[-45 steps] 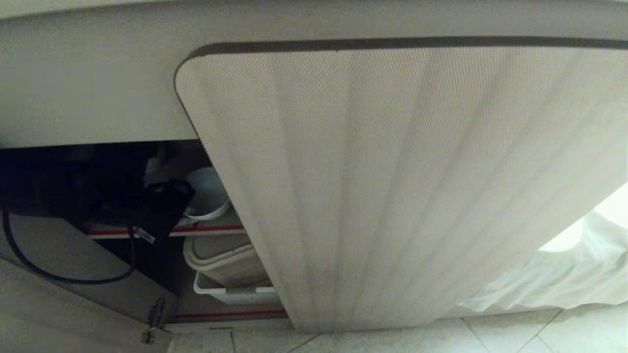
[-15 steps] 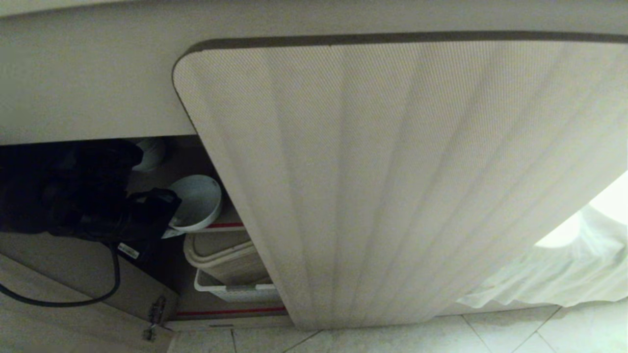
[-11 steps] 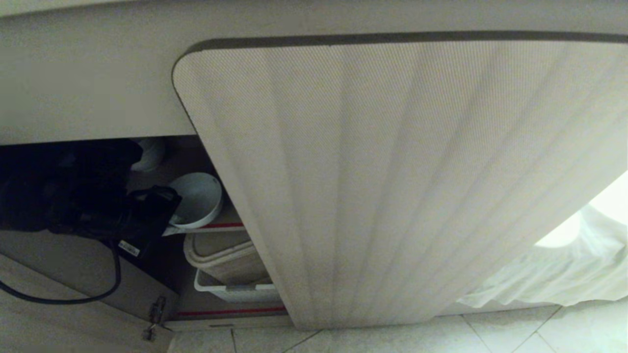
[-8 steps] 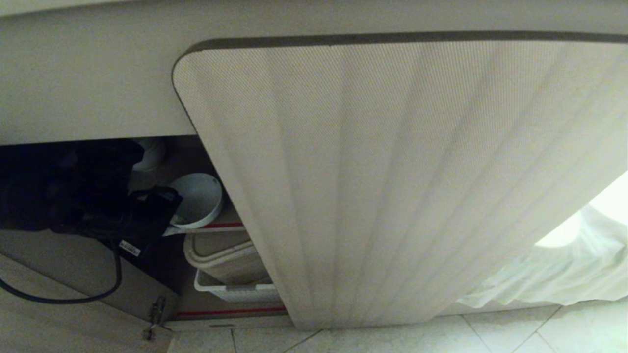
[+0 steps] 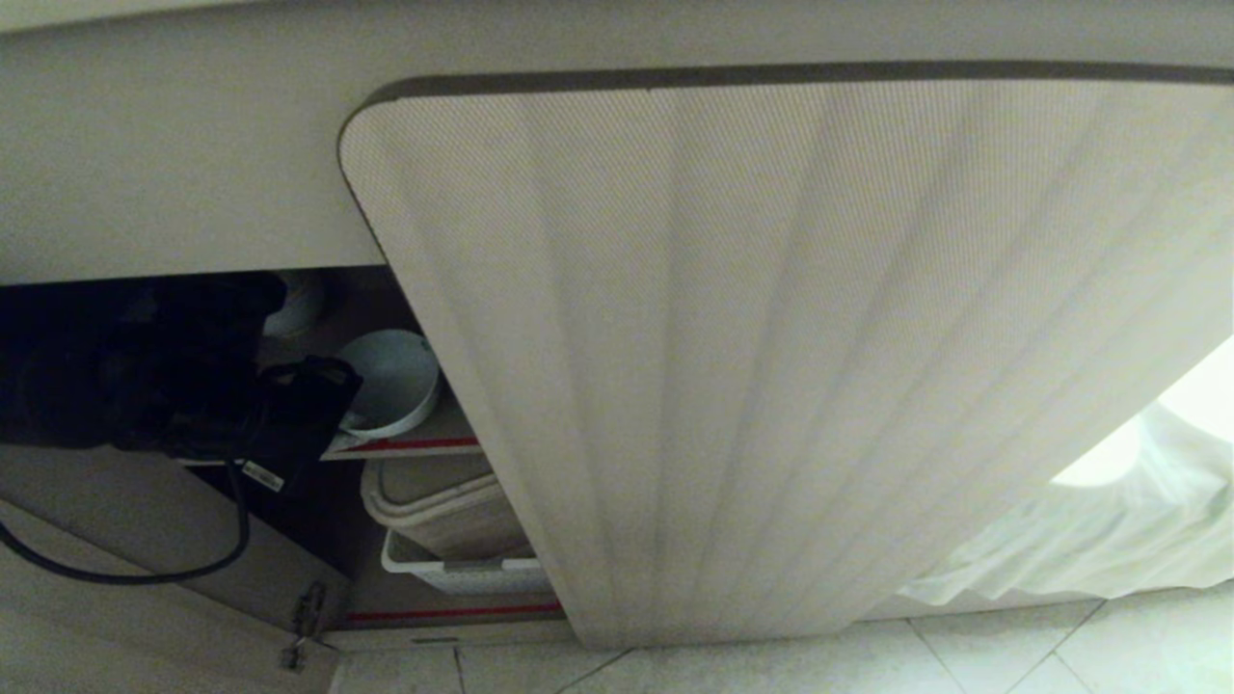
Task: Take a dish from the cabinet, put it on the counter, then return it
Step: Put it back into the cabinet
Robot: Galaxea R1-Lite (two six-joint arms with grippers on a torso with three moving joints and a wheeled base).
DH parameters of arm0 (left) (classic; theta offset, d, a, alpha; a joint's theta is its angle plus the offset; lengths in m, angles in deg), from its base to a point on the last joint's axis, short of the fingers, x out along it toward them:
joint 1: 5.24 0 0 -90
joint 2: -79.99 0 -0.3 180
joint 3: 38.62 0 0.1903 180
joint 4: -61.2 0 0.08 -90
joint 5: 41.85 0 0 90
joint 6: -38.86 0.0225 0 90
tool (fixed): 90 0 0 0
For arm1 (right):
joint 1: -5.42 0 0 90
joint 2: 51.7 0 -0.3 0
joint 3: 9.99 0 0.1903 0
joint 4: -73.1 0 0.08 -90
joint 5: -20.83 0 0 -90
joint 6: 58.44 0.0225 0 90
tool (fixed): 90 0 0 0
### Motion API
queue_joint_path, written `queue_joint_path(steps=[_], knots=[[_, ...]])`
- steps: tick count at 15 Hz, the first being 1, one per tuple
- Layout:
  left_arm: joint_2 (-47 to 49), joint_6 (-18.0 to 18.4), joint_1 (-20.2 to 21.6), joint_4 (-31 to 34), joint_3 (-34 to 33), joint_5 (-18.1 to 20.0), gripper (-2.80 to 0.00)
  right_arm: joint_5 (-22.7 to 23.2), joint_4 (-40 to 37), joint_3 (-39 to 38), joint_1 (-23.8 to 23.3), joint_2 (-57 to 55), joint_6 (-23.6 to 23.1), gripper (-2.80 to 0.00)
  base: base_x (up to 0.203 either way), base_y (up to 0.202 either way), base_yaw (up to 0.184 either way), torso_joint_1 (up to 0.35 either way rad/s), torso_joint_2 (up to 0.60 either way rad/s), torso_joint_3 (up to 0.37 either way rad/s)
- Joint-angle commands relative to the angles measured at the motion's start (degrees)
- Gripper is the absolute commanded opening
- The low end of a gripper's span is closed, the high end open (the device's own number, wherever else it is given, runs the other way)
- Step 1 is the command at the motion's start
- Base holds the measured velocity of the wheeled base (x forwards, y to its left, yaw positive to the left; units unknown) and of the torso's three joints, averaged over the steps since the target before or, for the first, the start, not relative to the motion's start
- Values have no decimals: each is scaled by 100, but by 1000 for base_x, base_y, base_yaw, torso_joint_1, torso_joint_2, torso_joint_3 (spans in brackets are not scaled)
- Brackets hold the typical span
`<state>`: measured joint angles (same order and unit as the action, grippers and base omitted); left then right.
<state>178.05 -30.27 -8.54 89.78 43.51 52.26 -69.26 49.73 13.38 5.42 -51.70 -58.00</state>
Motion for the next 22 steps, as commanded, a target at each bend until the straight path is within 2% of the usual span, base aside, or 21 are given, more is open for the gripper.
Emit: queue_joint_path(steps=[1,5,11,21,22], knots=[[56,-39,5,7,65,2,-280,1,0,0,8,0,0,-280,0,0,0,0,0,0],[186,-57,-4,7,152,-146,-280,1,0,0,1,0,0,-280,0,0,0,0,0,0],[169,-400,-12,16,170,-332,-280,1,0,0,7,0,0,-280,0,0,0,0,0,0],[160,-400,2,16,188,-402,-280,1,0,0,0,0,0,-280,0,0,0,0,0,0],[160,-400,5,8,188,-402,0,1,0,0,0,0,0,-280,0,0,0,0,0,0]])
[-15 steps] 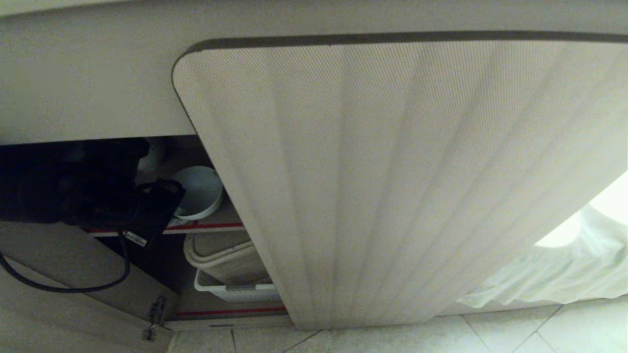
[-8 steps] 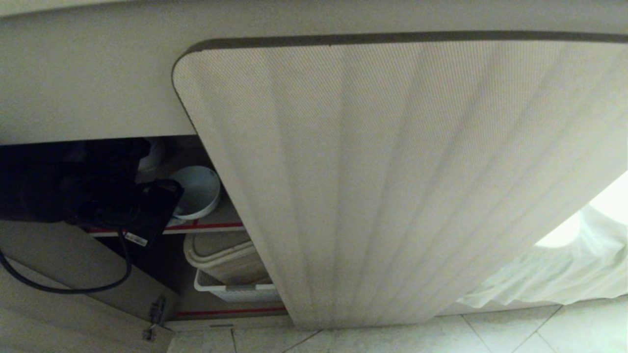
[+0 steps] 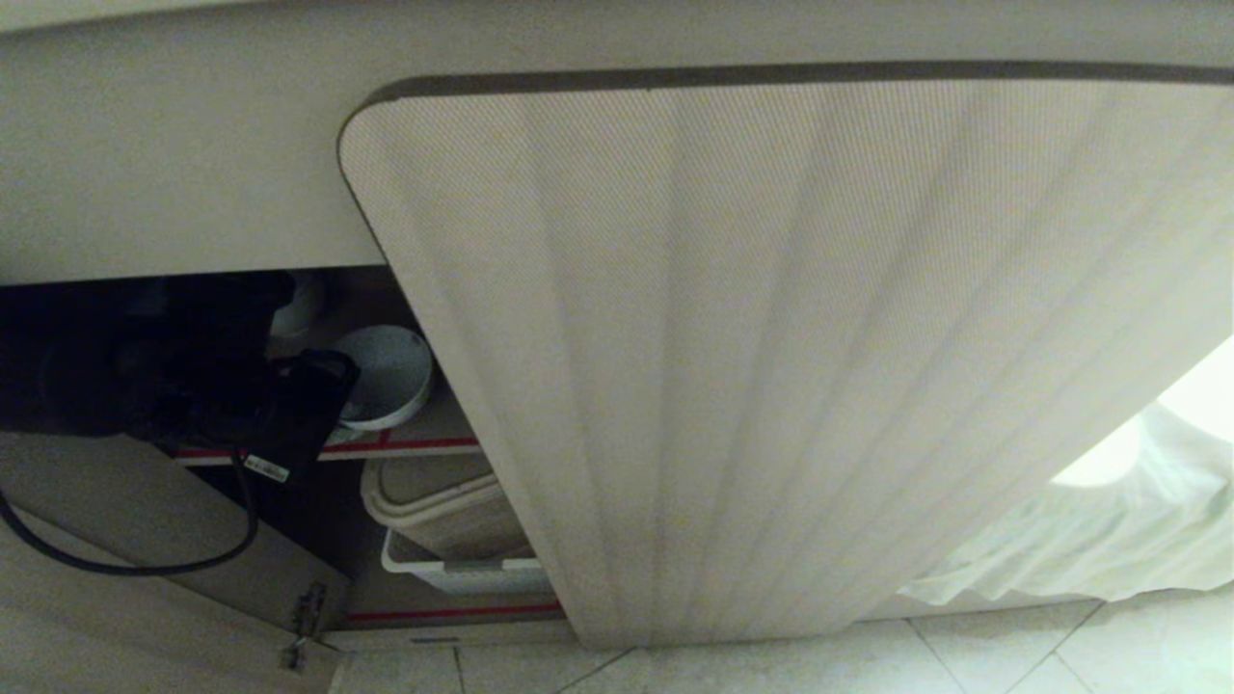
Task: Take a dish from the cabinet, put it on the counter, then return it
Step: Put it back into the cabinet
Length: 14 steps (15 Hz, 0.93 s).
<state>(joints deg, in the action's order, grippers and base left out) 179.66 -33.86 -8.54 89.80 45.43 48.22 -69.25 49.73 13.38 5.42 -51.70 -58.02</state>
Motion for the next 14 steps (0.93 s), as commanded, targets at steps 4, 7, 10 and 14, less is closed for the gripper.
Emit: queue_joint_path(steps=[4,7,10,14], knots=[[26,-6,-4,4,-4,-7,0,-1,0,0,0,0,2,-280,0,0,0,0,0,0],[53,3,5,4,-4,-16,0,-1,0,0,0,0,2,-280,0,0,0,0,0,0],[102,12,14,4,9,-16,0,-1,0,0,9,0,2,-280,0,0,0,0,0,0],[219,3,23,4,198,-183,0,-1,0,0,8,0,2,-280,0,0,0,0,0,0]])
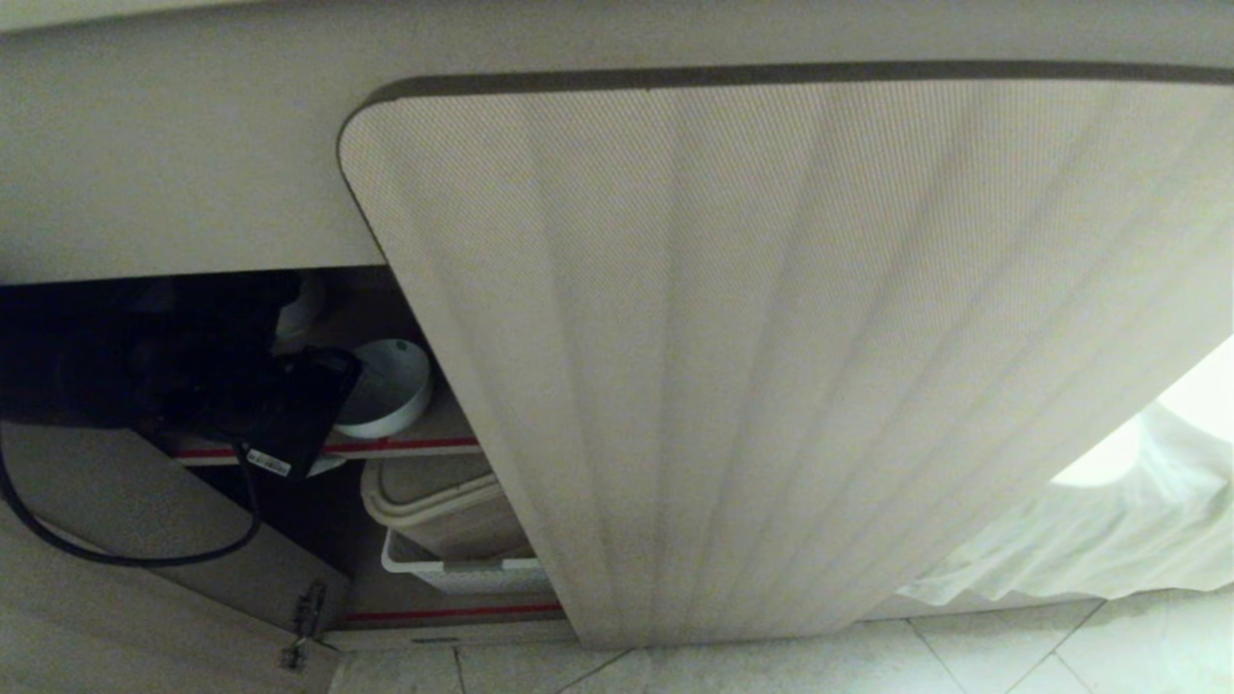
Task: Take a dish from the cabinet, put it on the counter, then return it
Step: Put it back into the cabinet
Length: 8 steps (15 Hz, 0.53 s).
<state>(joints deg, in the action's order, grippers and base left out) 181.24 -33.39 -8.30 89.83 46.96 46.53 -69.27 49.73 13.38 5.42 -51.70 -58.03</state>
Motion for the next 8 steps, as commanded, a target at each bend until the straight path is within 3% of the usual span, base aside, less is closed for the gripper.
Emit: queue_joint_path(steps=[1,8], knots=[[43,-44,-2,1,36,-14,0,1,0,0,9,0,2,-280,0,0,0,0,0,0],[-244,120,51,5,-28,-5,0,1,0,0,9,0,2,-280,0,0,0,0,0,0]])
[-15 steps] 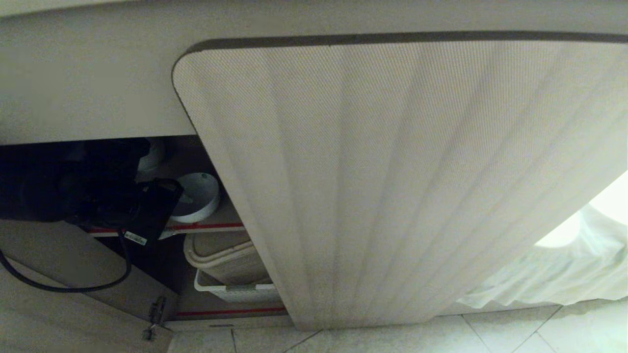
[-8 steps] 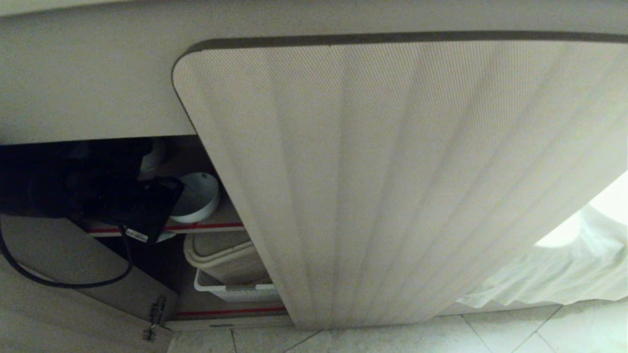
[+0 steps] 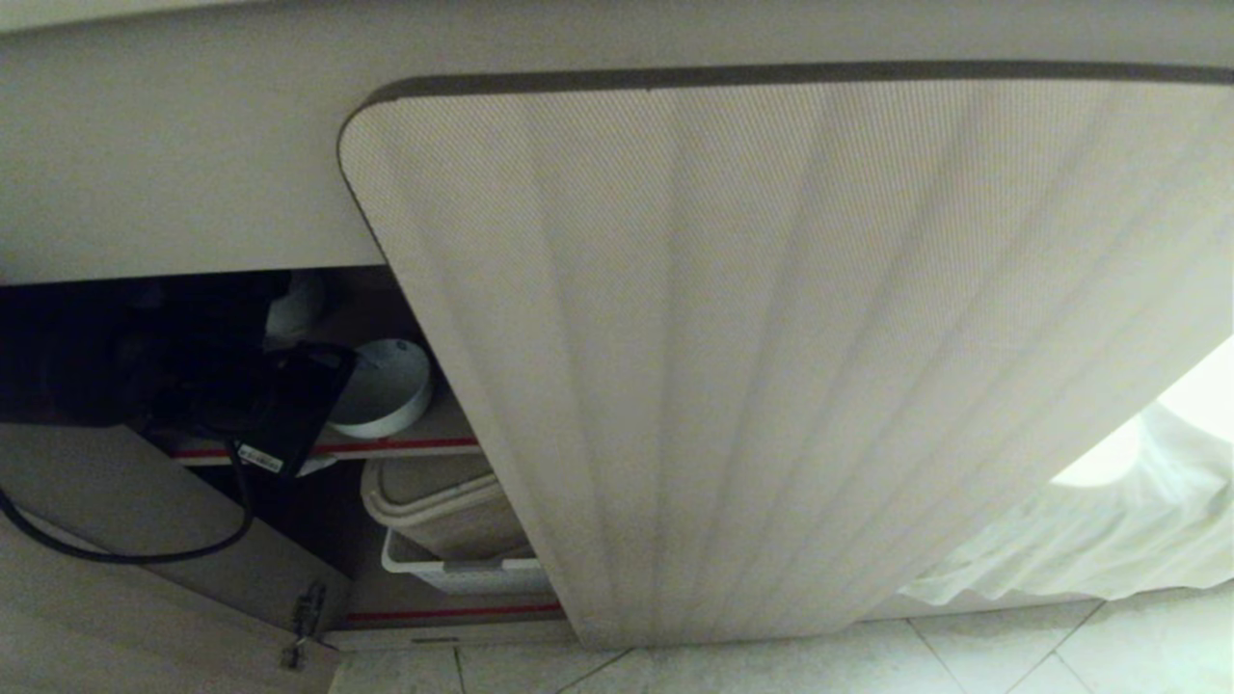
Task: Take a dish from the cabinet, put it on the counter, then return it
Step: Put it back into the cabinet
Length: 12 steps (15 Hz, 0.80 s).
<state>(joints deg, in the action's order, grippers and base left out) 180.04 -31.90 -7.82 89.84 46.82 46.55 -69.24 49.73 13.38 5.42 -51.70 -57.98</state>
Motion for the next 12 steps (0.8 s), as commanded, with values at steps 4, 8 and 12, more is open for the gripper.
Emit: queue_joint_path(steps=[4,8,12], knots=[[-242,31,4,-142,-137,-7,0,-1,0,0,0,0,-2,-280,0,0,0,0,0,0],[-380,435,-14,-611,-560,-116,0,-1,0,0,0,0,-2,-280,0,0,0,0,0,0],[-458,872,-37,-1193,-1113,-268,0,-1,0,0,0,0,-2,-280,0,0,0,0,0,0]])
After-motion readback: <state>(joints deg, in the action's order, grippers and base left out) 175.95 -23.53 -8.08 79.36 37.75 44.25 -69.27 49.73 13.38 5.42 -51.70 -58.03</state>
